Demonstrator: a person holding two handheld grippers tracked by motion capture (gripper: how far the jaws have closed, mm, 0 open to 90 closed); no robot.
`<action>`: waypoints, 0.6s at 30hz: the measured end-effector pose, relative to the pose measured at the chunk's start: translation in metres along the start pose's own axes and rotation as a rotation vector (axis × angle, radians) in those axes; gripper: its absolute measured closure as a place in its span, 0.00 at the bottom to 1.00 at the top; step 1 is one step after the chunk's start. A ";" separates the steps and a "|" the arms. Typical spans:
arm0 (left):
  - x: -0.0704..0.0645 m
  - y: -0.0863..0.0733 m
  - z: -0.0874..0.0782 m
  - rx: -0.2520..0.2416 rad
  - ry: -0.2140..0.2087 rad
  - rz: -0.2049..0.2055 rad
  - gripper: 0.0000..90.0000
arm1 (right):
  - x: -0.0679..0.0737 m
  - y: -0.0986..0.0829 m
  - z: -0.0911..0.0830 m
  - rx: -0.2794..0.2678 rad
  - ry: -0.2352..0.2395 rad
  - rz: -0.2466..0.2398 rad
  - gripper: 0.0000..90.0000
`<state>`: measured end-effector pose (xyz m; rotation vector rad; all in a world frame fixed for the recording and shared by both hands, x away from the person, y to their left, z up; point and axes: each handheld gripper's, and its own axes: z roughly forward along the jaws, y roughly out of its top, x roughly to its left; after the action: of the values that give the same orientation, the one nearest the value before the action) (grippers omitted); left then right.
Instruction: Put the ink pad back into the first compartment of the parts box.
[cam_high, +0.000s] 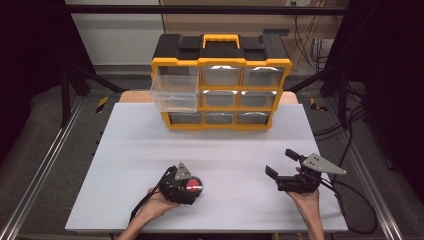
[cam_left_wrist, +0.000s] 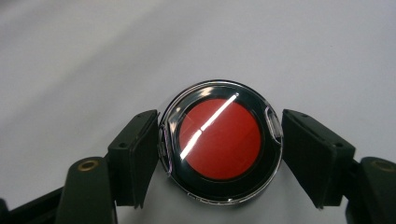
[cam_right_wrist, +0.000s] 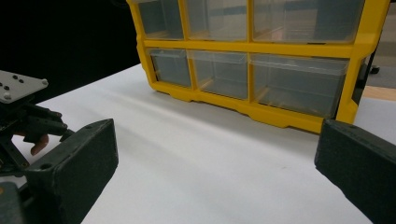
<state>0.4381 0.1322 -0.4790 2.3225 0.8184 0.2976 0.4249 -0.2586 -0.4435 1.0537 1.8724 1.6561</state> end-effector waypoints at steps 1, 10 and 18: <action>0.000 0.000 -0.001 -0.003 0.002 0.000 0.32 | 0.000 0.000 0.000 0.000 0.000 0.000 0.00; 0.002 0.001 -0.006 -0.013 0.005 -0.005 0.33 | 0.000 0.000 0.000 0.001 0.002 0.000 0.00; 0.004 0.003 -0.015 -0.032 0.009 -0.011 0.33 | 0.000 0.000 0.000 0.001 0.002 0.000 0.00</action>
<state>0.4362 0.1401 -0.4657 2.2873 0.8247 0.3140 0.4249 -0.2586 -0.4435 1.0530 1.8746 1.6563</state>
